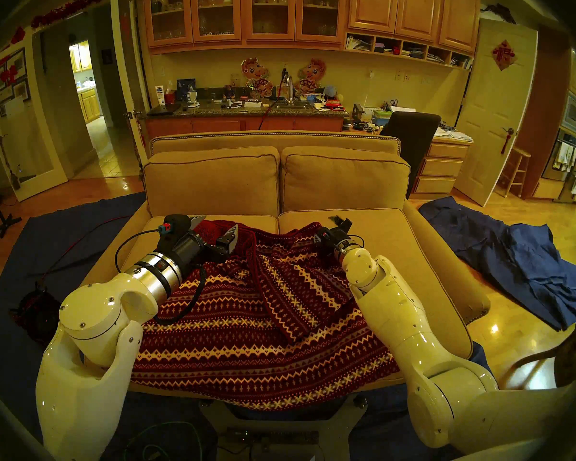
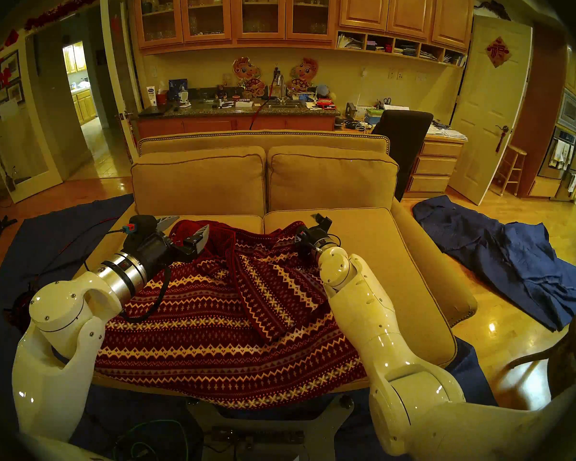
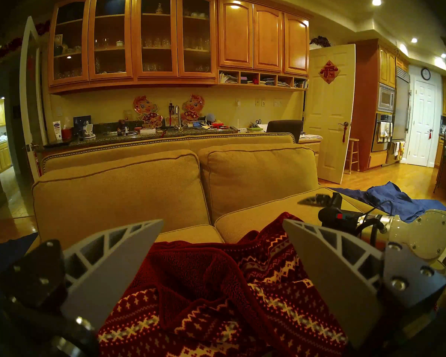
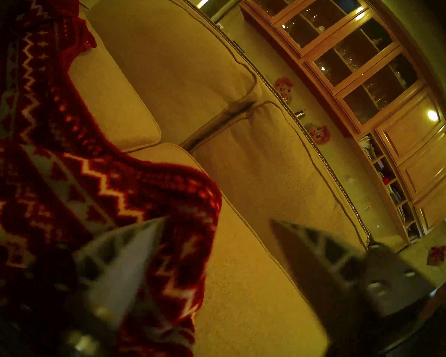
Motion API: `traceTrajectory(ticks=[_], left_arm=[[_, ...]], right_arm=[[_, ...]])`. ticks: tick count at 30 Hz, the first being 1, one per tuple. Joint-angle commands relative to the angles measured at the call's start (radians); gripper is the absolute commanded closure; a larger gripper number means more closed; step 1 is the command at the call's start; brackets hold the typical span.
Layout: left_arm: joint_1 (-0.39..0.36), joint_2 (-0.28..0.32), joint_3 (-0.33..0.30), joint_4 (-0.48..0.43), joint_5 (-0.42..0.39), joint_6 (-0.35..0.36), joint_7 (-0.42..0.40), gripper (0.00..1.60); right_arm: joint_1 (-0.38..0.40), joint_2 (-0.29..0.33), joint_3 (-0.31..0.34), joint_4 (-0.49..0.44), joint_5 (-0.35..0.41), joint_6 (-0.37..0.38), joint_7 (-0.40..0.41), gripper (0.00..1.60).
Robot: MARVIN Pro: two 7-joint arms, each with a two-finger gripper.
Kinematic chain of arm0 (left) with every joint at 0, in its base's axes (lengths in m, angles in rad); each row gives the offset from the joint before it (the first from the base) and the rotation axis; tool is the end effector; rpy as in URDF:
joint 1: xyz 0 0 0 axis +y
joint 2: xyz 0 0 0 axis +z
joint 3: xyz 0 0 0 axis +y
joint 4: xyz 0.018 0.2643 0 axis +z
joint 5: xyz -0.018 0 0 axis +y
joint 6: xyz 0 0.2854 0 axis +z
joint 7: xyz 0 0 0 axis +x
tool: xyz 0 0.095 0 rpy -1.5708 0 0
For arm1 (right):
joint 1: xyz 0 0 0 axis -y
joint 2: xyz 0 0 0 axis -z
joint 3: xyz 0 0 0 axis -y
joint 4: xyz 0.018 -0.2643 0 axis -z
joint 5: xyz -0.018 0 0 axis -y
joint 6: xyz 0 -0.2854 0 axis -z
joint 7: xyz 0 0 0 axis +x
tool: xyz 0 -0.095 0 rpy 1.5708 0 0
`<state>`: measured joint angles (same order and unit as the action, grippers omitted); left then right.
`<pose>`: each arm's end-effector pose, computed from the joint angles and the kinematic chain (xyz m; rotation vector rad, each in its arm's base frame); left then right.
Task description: Fold the blanket in half twice
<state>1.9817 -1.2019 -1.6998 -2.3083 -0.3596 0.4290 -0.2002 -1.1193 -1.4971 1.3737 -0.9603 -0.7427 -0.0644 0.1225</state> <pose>0.2808 0.0282 -0.1697 2.1659 -0.4036 1.9342 0.4969 0.0375 -0.3186 1.8625 1.1725 1.6617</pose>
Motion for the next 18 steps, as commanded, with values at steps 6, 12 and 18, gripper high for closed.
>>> traceTrajectory(ticks=[6,12,18], left_arm=[[-0.003,0.001,-0.002,-0.007,0.001,-0.001,0.001,0.00],[-0.003,0.001,-0.002,-0.007,0.001,-0.001,0.001,0.00],[-0.003,0.000,-0.002,-0.006,0.000,-0.001,0.000,0.00]], right_arm=[[0.118,0.027,0.052,0.017,0.017,-0.054,-0.034,0.00],[0.036,0.105,0.090,-0.089,0.073,-0.135,0.070,0.00],[-0.053,0.162,0.139,-0.165,0.123,-0.181,0.134,0.00]])
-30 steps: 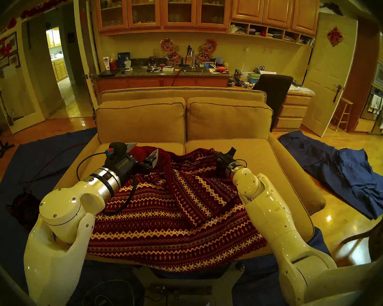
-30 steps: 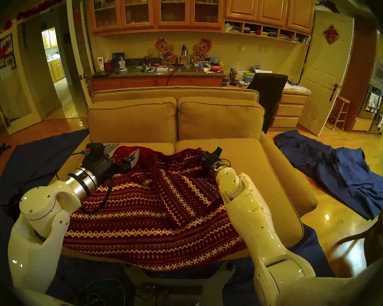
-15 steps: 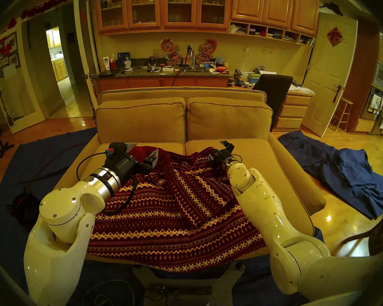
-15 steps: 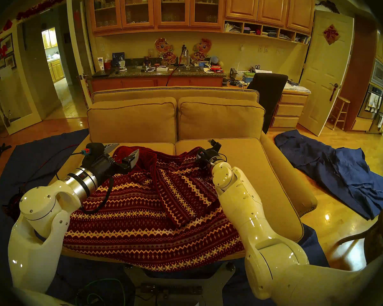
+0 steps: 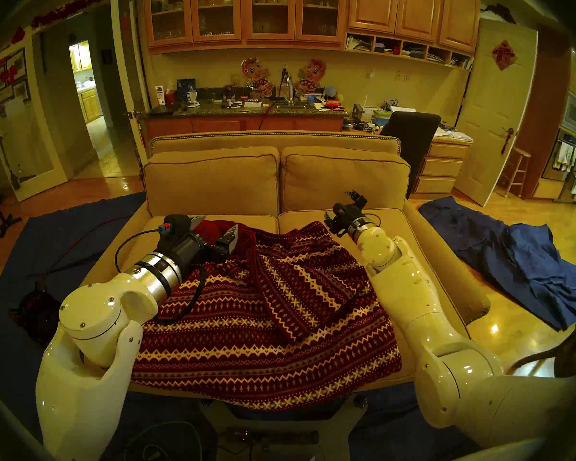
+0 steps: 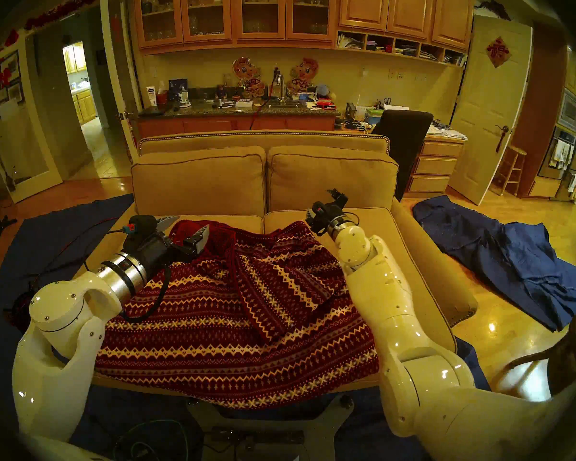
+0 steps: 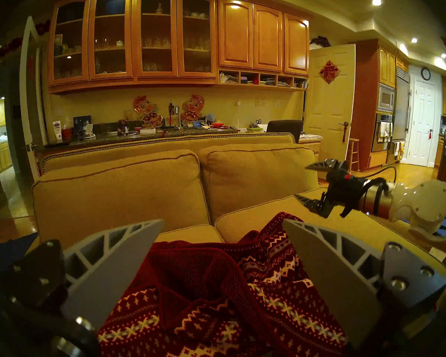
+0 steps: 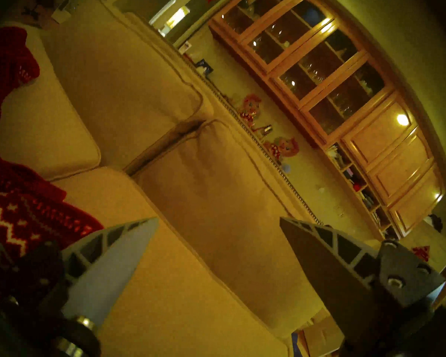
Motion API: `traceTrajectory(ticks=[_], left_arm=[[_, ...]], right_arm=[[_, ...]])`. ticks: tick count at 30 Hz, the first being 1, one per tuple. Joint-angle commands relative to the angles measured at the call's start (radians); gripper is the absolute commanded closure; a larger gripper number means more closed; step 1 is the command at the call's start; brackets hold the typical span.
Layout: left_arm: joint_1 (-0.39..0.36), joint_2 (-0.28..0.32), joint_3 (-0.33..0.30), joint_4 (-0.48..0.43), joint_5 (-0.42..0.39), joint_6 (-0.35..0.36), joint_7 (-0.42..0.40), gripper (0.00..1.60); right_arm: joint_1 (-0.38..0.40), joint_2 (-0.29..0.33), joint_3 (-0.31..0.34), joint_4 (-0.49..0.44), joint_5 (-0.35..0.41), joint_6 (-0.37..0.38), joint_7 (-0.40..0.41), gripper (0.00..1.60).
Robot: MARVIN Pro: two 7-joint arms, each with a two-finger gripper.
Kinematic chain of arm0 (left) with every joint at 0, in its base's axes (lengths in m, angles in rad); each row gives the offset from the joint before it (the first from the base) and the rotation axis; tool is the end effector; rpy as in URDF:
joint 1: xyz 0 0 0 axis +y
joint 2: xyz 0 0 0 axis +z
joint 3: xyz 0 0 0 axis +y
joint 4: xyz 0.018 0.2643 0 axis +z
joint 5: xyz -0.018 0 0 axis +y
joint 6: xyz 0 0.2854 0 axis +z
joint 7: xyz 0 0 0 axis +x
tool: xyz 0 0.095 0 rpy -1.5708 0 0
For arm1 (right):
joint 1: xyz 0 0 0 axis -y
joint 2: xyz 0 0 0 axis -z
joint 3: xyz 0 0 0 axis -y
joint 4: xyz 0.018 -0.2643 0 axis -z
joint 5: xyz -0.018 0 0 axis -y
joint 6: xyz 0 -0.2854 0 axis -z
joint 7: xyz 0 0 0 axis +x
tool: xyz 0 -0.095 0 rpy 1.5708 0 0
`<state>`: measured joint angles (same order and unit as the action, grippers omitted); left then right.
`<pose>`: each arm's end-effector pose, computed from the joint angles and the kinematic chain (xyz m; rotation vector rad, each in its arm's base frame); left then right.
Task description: Fold the blanket in half twice
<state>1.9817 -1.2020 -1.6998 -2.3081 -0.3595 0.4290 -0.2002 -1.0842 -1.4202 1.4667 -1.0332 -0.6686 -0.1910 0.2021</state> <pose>0.2808 0.0282 -0.1698 2.1662 -0.4034 1.9341 0.5127 -0.0109 -0.2658 1.7472 1.1170 1.8285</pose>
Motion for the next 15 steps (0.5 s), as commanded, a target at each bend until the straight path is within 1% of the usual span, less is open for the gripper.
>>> traceTrajectory(ticks=[1,5,6,7,8,9,10,11,15], left_arm=[[-0.003,0.001,-0.002,-0.006,0.000,-0.001,0.000,0.00],[-0.003,0.001,-0.002,-0.006,0.000,-0.001,0.000,0.00],[-0.003,0.000,-0.002,-0.006,0.000,-0.001,0.000,0.00],[-0.003,0.000,-0.002,-0.006,0.000,-0.001,0.000,0.00],[-0.003,0.000,-0.002,-0.006,0.000,-0.002,0.000,0.00],[-0.003,0.000,-0.002,-0.006,0.000,-0.002,0.000,0.00],[-0.003,0.000,-0.002,-0.006,0.000,-0.002,0.000,0.00],[-0.003,0.000,-0.002,-0.006,0.000,-0.002,0.000,0.00],[-0.003,0.000,-0.002,-0.006,0.000,-0.002,0.000,0.00]], right_arm=[[-0.108,0.094,0.057,-0.116,0.063,-0.066,0.072,0.00],[-0.171,0.131,0.079,-0.178,0.097,-0.101,0.140,0.00],[-0.172,0.135,0.081,-0.178,0.105,-0.103,0.153,0.00],[-0.201,0.143,0.092,-0.207,0.121,-0.116,0.174,0.00],[-0.216,0.145,0.100,-0.222,0.136,-0.125,0.189,0.00],[-0.213,0.146,0.104,-0.218,0.149,-0.137,0.199,0.00],[-0.235,0.142,0.117,-0.244,0.176,-0.147,0.215,0.00],[-0.238,0.135,0.124,-0.254,0.191,-0.148,0.221,0.00],[-0.289,0.148,0.154,-0.318,0.266,-0.178,0.293,0.00]])
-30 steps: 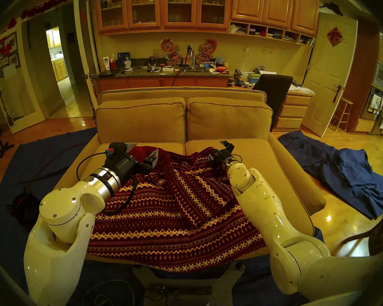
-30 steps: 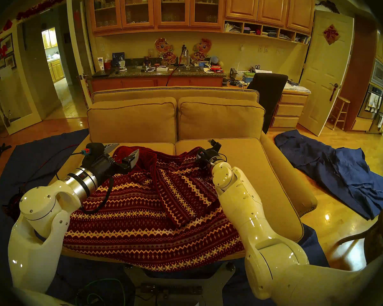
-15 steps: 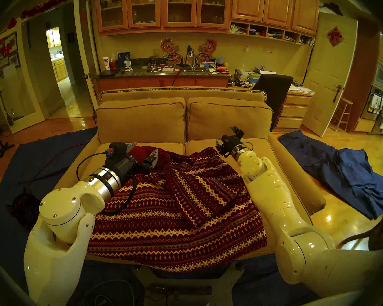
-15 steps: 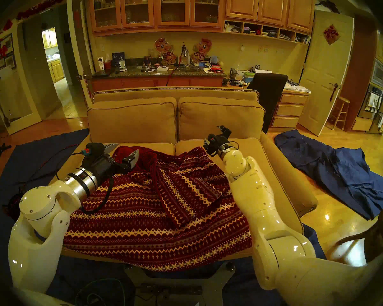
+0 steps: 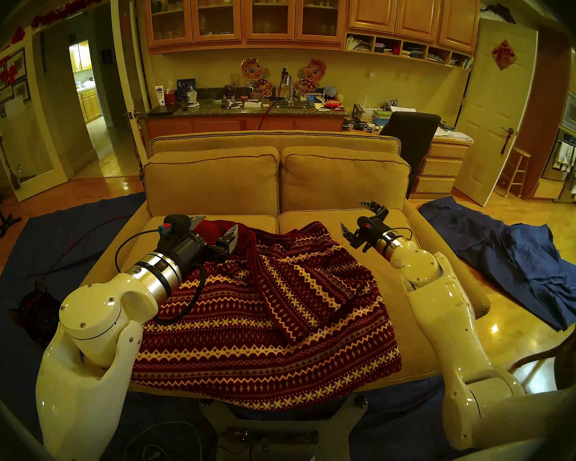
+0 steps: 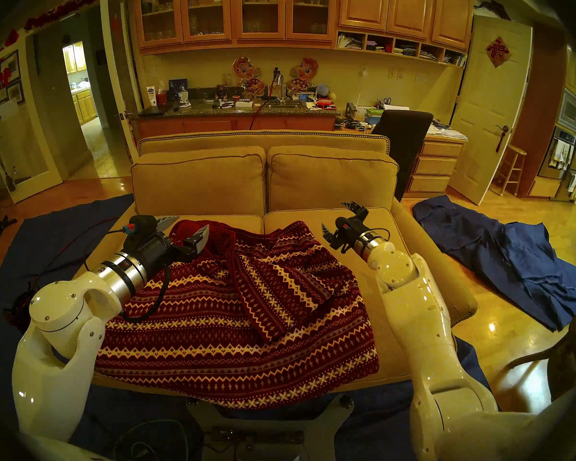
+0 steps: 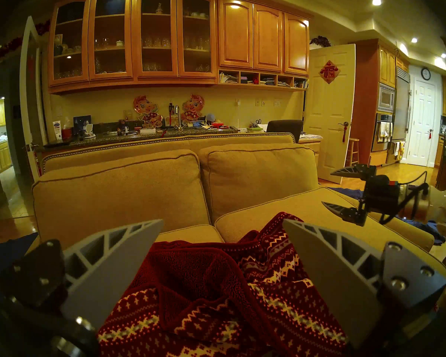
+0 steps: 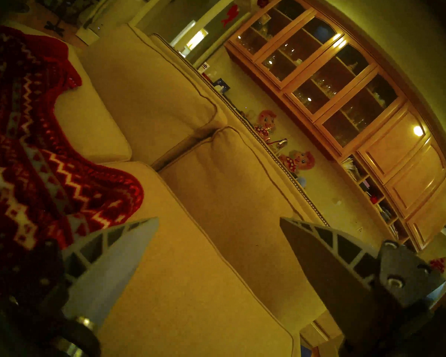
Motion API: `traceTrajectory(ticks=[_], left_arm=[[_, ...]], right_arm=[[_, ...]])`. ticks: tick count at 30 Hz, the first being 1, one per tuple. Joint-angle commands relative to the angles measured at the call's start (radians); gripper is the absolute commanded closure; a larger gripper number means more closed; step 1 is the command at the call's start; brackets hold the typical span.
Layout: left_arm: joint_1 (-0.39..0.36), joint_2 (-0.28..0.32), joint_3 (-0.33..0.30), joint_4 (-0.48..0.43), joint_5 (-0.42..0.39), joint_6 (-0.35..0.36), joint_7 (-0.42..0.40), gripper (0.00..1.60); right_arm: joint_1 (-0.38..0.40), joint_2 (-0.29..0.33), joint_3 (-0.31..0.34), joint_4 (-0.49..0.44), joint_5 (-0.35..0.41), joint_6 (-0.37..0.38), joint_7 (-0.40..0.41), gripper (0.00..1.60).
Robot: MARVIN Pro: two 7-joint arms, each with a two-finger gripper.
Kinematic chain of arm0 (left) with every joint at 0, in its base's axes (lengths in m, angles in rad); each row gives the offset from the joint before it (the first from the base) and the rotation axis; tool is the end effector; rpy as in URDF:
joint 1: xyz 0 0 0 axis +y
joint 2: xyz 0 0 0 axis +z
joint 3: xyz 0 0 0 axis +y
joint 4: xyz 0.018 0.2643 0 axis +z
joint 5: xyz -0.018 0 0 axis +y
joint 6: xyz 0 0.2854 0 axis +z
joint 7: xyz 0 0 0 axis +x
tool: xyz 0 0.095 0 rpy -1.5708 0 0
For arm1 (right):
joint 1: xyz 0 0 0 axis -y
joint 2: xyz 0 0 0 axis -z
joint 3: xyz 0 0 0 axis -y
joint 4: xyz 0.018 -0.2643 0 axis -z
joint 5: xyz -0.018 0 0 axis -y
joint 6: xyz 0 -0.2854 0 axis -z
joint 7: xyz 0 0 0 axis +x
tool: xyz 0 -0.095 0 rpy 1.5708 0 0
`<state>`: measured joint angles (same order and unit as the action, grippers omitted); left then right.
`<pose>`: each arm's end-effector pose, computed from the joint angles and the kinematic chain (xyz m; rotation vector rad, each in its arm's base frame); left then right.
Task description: Fold the blanket in half twice
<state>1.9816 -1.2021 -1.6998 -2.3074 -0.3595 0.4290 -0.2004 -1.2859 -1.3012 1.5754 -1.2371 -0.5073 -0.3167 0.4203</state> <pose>0.2809 0.0283 -0.1700 2.1667 -0.4031 1.9335 0.4579 -0.0621 -0.2775 1.7810 1.2443 1.9149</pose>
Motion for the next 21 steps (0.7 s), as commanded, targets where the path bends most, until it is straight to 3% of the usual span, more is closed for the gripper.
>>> traceTrajectory(ticks=[1,5,6,13,21], left_arm=[[-0.003,0.001,-0.002,-0.007,0.000,-0.001,0.000,0.00],[-0.003,0.001,-0.002,-0.007,0.001,-0.001,0.000,0.00],[-0.003,0.001,-0.002,-0.007,0.000,-0.001,0.000,0.00],[-0.003,0.000,-0.002,-0.007,0.000,-0.002,0.000,0.00],[-0.003,0.000,-0.002,-0.007,0.000,-0.002,0.000,0.00]], right_arm=[[-0.093,0.032,0.051,-0.116,0.125,-0.062,0.092,0.00],[-0.148,0.045,0.077,-0.196,0.206,-0.055,0.178,0.00],[-0.135,0.065,0.056,-0.172,0.208,-0.087,0.183,0.00],[-0.252,0.148,0.096,-0.302,0.256,-0.125,0.330,0.00],[-0.344,0.196,0.128,-0.392,0.300,-0.159,0.465,0.00]])
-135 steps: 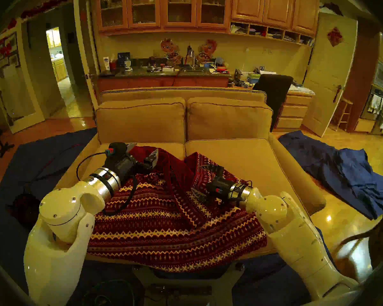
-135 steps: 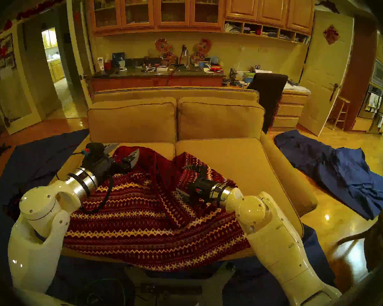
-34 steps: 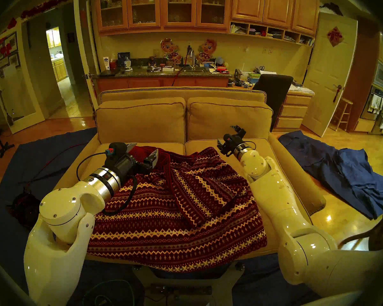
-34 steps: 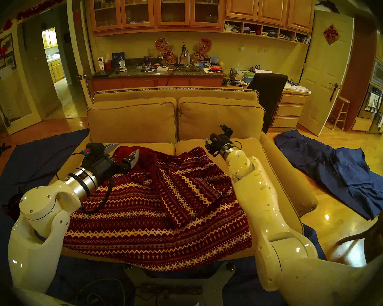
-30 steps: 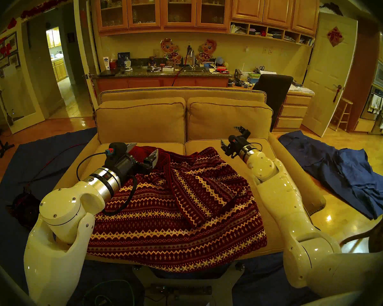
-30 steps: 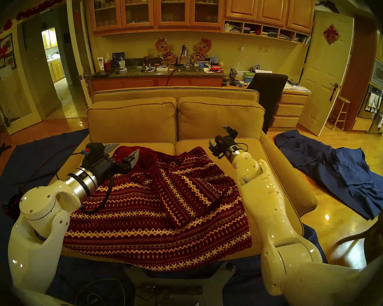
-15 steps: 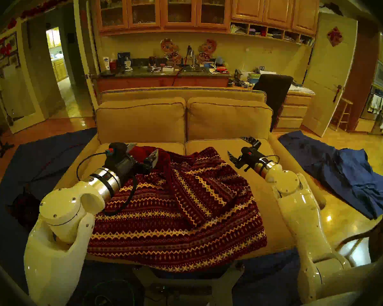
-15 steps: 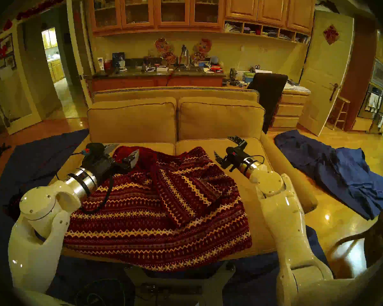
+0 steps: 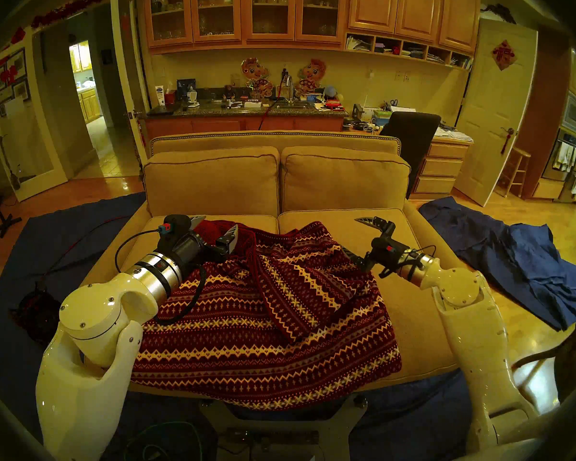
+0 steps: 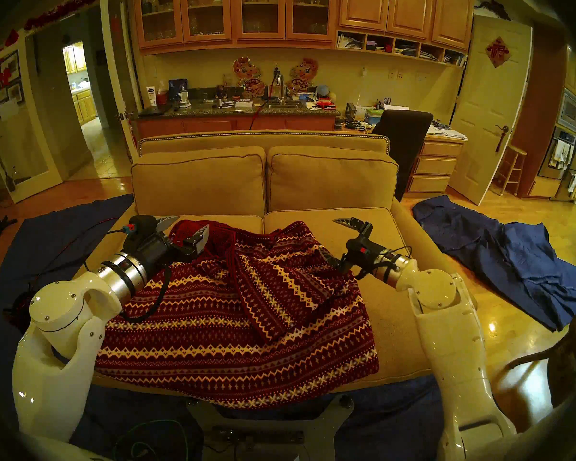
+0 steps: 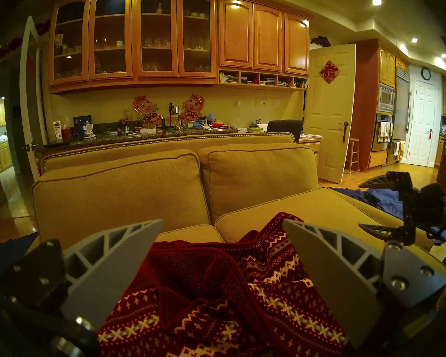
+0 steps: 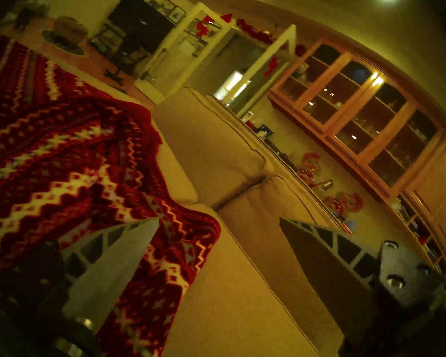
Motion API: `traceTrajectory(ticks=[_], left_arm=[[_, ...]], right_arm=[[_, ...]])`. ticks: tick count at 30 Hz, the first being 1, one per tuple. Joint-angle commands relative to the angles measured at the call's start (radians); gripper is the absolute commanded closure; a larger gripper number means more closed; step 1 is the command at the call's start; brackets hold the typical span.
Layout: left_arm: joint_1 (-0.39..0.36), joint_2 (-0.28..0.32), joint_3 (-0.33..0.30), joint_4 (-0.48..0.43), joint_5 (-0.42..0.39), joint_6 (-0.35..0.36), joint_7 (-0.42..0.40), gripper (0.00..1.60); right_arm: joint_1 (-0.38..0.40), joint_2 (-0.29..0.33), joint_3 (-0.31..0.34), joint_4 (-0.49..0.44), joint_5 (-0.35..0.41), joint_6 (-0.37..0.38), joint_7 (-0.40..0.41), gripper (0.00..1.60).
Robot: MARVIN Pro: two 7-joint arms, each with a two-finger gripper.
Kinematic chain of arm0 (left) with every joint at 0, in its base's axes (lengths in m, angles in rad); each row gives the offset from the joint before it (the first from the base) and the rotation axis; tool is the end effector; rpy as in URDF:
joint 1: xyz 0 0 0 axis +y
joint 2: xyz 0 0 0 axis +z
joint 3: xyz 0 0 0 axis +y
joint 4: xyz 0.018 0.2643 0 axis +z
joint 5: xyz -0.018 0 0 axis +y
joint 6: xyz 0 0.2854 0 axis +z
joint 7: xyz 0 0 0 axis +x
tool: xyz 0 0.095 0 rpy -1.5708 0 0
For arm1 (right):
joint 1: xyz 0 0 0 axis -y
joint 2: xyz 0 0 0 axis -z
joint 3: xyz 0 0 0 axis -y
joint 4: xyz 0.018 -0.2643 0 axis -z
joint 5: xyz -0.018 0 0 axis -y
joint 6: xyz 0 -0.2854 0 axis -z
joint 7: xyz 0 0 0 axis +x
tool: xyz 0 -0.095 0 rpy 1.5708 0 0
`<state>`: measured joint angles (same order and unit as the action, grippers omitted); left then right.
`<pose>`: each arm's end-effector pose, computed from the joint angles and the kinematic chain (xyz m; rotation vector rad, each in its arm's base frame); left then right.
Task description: Fold the blanket in half twice
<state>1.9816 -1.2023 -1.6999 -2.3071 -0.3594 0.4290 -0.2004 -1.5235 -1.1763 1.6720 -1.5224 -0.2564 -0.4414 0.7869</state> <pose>0.2809 0.0283 -0.1701 2.1670 -0.4027 1.9334 0.3816 -0.0783 -0.2620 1.7201 1.6383 2.0270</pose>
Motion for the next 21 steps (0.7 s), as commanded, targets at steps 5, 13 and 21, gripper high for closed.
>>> traceTrajectory(ticks=[5,13,21], left_arm=[[-0.003,0.001,-0.002,-0.007,0.000,-0.002,0.000,0.00],[-0.003,0.001,-0.002,-0.007,0.000,-0.002,0.000,0.00],[-0.003,0.001,-0.002,-0.008,0.000,-0.001,0.000,0.00]], right_arm=[[-0.178,0.086,0.041,-0.173,0.086,-0.046,0.198,0.00],[-0.292,0.078,0.052,-0.287,0.152,-0.057,0.327,0.00],[-0.377,0.038,0.060,-0.378,0.176,-0.077,0.405,0.00]])
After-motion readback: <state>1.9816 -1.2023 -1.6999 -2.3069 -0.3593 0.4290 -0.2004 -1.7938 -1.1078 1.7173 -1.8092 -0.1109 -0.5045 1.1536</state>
